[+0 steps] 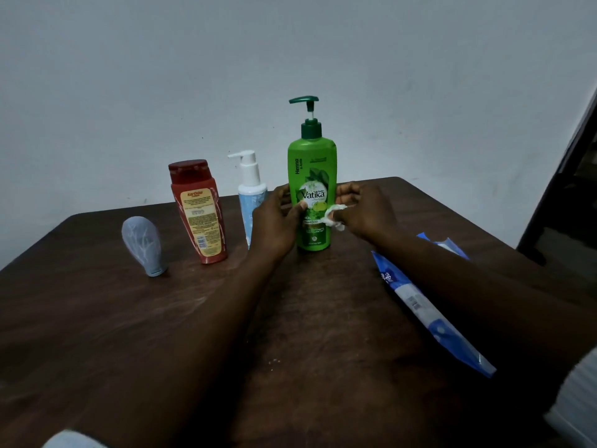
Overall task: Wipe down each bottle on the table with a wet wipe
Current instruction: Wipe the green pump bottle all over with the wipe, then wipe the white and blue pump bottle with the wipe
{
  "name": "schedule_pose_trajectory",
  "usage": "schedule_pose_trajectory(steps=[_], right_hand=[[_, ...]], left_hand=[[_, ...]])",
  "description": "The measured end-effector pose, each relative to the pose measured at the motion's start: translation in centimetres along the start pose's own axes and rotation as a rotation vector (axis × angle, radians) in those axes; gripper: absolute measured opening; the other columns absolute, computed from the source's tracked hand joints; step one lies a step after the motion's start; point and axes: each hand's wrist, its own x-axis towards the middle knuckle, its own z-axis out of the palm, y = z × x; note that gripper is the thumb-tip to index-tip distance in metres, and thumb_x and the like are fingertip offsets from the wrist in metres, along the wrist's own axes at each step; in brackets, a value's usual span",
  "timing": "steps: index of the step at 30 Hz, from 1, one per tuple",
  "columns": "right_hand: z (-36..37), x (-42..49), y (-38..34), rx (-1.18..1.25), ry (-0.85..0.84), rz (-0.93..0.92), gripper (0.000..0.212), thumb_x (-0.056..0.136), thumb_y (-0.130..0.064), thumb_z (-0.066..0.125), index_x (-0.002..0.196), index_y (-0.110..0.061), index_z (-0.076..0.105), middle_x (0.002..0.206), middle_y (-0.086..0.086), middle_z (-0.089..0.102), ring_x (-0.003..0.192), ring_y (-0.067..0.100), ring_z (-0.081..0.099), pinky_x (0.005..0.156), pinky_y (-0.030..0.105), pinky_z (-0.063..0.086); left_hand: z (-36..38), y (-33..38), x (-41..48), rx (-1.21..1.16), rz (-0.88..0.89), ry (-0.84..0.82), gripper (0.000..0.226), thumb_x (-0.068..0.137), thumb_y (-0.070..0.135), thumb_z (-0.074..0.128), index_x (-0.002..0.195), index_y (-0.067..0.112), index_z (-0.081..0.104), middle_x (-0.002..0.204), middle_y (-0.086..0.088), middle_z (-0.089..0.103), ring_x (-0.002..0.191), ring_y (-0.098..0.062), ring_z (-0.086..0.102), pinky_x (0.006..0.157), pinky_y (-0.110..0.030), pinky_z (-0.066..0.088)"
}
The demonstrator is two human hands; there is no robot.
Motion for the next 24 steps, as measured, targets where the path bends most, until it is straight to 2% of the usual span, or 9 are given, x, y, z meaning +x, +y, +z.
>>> schedule_pose_trajectory(steps=[5, 9, 11, 13, 16, 17, 20, 22, 24], right_hand=[[0.0, -0.3, -0.2, -0.011, 0.014, -0.014, 0.037, 0.066, -0.004, 0.085, 0.097, -0.015, 0.071, 0.088, 0.004, 0.074, 0.083, 0.017, 0.071, 0.077, 0.031, 0.059], [-0.1, -0.8, -0.3, -0.032, 0.03, -0.023, 0.039, 0.069, -0.006, 0.085, 0.105, -0.012, 0.072, 0.093, 0.002, 0.074, 0.085, 0.014, 0.071, 0.079, 0.028, 0.059], [-0.4, -1.1, -0.3, -0.025, 0.045, -0.027, 0.041, 0.069, -0.007, 0.085, 0.108, -0.013, 0.072, 0.096, 0.0, 0.074, 0.087, 0.013, 0.071, 0.08, 0.028, 0.059], [-0.8, -1.5, -0.3, -0.021, 0.068, -0.026, 0.042, 0.069, -0.008, 0.086, 0.108, -0.015, 0.071, 0.098, -0.002, 0.073, 0.088, 0.013, 0.071, 0.08, 0.026, 0.058], [-1.1, -2.5, -0.4, -0.007, 0.111, -0.031, 0.039, 0.069, -0.012, 0.087, 0.103, -0.017, 0.069, 0.096, -0.002, 0.071, 0.086, 0.013, 0.069, 0.075, 0.024, 0.056], [-1.1, -2.9, -0.6, 0.003, 0.117, -0.034, 0.037, 0.068, -0.013, 0.088, 0.1, -0.018, 0.069, 0.095, -0.002, 0.071, 0.084, 0.012, 0.069, 0.074, 0.024, 0.055], [-0.8, -4.0, -1.2, 0.055, 0.107, -0.037, 0.034, 0.067, -0.013, 0.089, 0.096, -0.017, 0.071, 0.09, -0.003, 0.072, 0.078, 0.01, 0.068, 0.072, 0.023, 0.056], [-0.6, -4.6, -1.8, 0.112, 0.064, -0.036, 0.033, 0.067, -0.011, 0.089, 0.094, -0.019, 0.072, 0.088, -0.001, 0.073, 0.079, 0.014, 0.07, 0.077, 0.03, 0.059], [-0.4, -5.1, -2.4, 0.163, 0.014, -0.03, 0.032, 0.068, -0.009, 0.088, 0.093, -0.021, 0.072, 0.089, 0.001, 0.073, 0.082, 0.018, 0.072, 0.083, 0.039, 0.06]], left_hand=[[-0.2, 0.1, 0.0, 0.019, -0.002, 0.002, 0.039, 0.095, 0.016, 0.068, 0.133, 0.013, 0.06, 0.116, -0.003, 0.071, 0.101, -0.013, 0.067, 0.09, -0.045, 0.06], [-0.3, 0.6, -1.0, 0.053, 0.022, 0.015, 0.058, 0.092, 0.007, 0.071, 0.145, 0.01, 0.049, 0.133, -0.007, 0.066, 0.113, -0.01, 0.062, 0.089, -0.015, 0.053], [-0.8, 1.1, -1.9, 0.078, 0.032, 0.049, 0.067, 0.089, 0.007, 0.073, 0.149, 0.009, 0.043, 0.139, -0.008, 0.061, 0.123, -0.015, 0.06, 0.098, -0.022, 0.05], [-1.6, 1.6, -2.9, 0.1, 0.064, 0.11, 0.061, 0.088, 0.01, 0.074, 0.144, 0.012, 0.05, 0.136, -0.004, 0.062, 0.119, -0.013, 0.061, 0.098, -0.025, 0.051], [-3.7, 2.6, -4.0, 0.155, 0.181, 0.226, 0.038, 0.087, 0.012, 0.073, 0.124, 0.016, 0.066, 0.119, 0.003, 0.069, 0.106, -0.006, 0.064, 0.083, -0.006, 0.049], [-4.5, 2.8, -4.1, 0.157, 0.199, 0.263, 0.036, 0.086, 0.011, 0.073, 0.121, 0.016, 0.067, 0.118, 0.003, 0.069, 0.106, -0.007, 0.064, 0.081, -0.005, 0.048], [-6.5, 3.1, -3.2, 0.155, 0.171, 0.341, 0.04, 0.086, 0.013, 0.072, 0.125, 0.017, 0.064, 0.126, 0.002, 0.066, 0.111, -0.01, 0.062, 0.087, -0.024, 0.055], [-7.3, 3.2, -2.7, 0.18, 0.118, 0.341, 0.047, 0.088, 0.016, 0.072, 0.133, 0.016, 0.059, 0.134, 0.001, 0.062, 0.116, -0.012, 0.06, 0.087, -0.024, 0.051], [-7.4, 3.4, -2.1, 0.194, 0.036, 0.301, 0.057, 0.09, 0.02, 0.072, 0.142, 0.014, 0.051, 0.144, -0.003, 0.056, 0.126, -0.016, 0.055, 0.095, -0.026, 0.048]])
